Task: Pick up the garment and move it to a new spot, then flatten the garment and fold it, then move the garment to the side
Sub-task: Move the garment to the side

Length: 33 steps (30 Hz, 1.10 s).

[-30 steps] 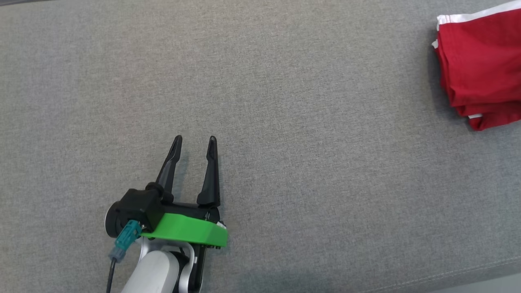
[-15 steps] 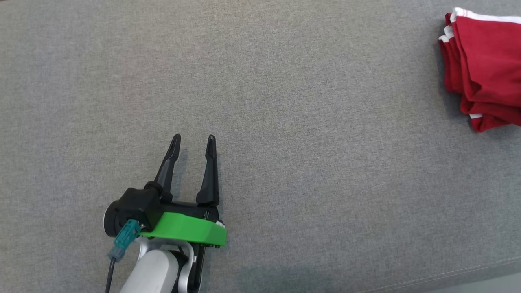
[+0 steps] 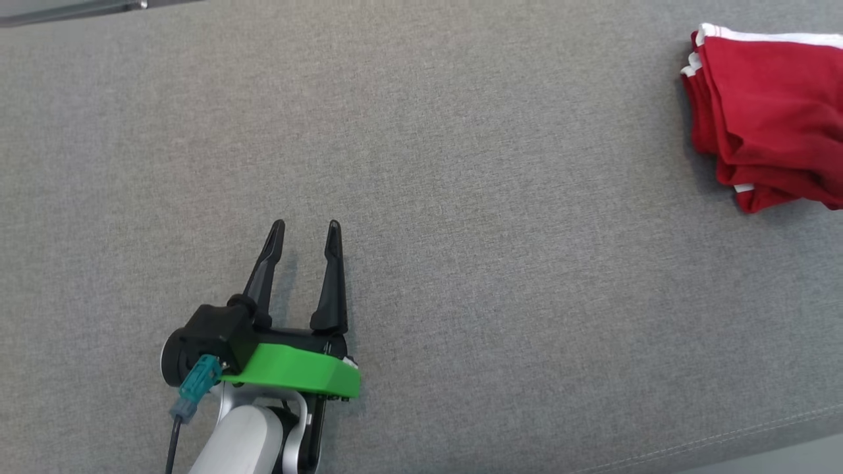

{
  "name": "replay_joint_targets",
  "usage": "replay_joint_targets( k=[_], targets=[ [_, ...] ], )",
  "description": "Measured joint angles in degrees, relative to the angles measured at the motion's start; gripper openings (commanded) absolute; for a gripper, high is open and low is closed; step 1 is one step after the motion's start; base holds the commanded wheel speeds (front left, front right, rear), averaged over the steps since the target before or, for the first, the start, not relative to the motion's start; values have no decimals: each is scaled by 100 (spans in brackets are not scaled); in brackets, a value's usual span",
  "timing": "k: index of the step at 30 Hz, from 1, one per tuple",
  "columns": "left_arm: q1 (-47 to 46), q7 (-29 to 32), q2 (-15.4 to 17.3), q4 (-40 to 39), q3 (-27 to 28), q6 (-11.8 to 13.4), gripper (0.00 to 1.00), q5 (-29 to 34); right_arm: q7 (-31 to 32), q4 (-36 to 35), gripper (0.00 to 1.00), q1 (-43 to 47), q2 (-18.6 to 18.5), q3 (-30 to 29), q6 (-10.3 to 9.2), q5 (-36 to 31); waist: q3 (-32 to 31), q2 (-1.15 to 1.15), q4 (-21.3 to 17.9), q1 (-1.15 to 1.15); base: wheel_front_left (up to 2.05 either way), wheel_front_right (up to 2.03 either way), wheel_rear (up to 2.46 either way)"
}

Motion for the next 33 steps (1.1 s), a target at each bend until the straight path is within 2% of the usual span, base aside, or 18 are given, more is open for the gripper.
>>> replay_joint_targets(
  k=[7, 16, 26, 33],
  targets=[
    [36, -31, -13, 107, 62, 1, 100, -118, -304, -350, 100, -204, 236, 81, 0, 321, -327, 0, -65, 0, 0, 0, 0],
    [153, -123, 8, 299, 420, 33, 100, -383, -736, -954, 100, -61, 549, 168, 0, 644, -895, 0, -60, 0, 0, 0, 0],
    [506, -197, 99, 387, 987, 100, 100, -658, -1012, -1237, 100, 882, 1361, -605, 0, 753, -1507, 0, 36, 0, 0, 0, 0],
    [827, -218, 142, 369, 1411, 144, 100, -699, -1103, -1753, 100, 1787, 1878, -1338, 0, 291, -1808, 0, 169, 0, 0, 0, 0]
  ],
)
